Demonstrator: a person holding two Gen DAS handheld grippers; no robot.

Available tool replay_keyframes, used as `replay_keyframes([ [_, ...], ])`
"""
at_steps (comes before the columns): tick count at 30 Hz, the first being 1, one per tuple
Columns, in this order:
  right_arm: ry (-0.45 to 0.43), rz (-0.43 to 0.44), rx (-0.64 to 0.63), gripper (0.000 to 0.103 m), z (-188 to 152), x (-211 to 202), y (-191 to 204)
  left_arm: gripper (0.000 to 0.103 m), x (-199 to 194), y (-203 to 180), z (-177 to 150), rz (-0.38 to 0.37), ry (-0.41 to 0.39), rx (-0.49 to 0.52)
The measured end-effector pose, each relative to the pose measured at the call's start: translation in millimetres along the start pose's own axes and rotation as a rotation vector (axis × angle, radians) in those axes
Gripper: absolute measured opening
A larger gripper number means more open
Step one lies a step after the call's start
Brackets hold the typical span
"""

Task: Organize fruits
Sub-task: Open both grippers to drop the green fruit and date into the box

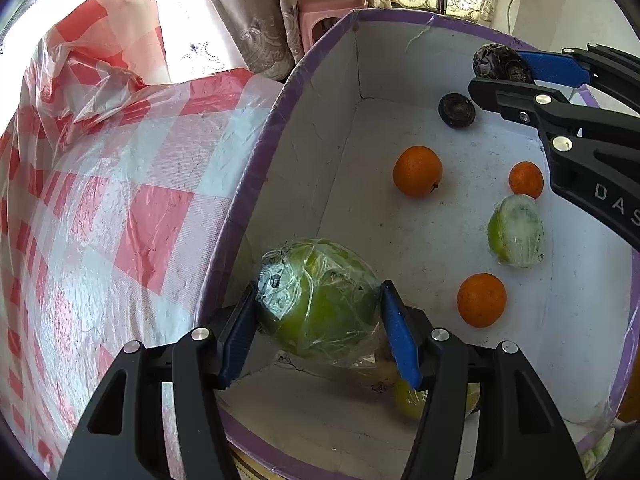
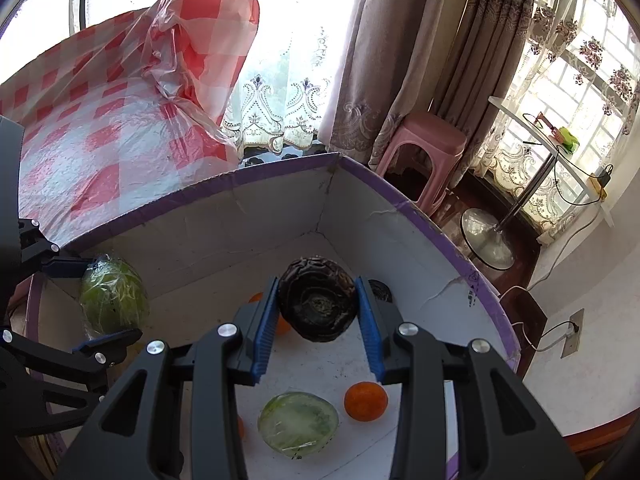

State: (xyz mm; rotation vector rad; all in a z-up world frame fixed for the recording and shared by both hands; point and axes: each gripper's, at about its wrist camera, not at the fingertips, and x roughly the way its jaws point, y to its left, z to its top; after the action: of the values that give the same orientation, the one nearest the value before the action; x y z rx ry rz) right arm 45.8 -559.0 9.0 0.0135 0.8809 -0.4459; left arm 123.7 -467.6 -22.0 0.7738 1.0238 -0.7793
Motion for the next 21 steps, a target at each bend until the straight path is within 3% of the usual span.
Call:
replay_keyframes([
  [9,-0.01,-0.018,0.009,0.054,0.1,-1.5,-2.2,0.06,7.0,-2.0,1.3,-0.008,0.004,-0.006],
  [17,-0.017,-0.029,0.009,0.061,-3.9,-7.6,-0.4,0.067,3.6,7.3,-4.1,-0.042,-0.019,-0.034],
  [19,-0.018,-0.032,0.013,0.061,-4.5,-9.2,0.2,0.069,-3.0,8.1,-5.3,-0.049,-0.037,-0.036],
  [21,-0.019,-0.037,0.013,0.062,-5.1,-11.9,1.0,0.078,-13.9,8.8,-7.7,-0.048,-0.064,-0.028],
])
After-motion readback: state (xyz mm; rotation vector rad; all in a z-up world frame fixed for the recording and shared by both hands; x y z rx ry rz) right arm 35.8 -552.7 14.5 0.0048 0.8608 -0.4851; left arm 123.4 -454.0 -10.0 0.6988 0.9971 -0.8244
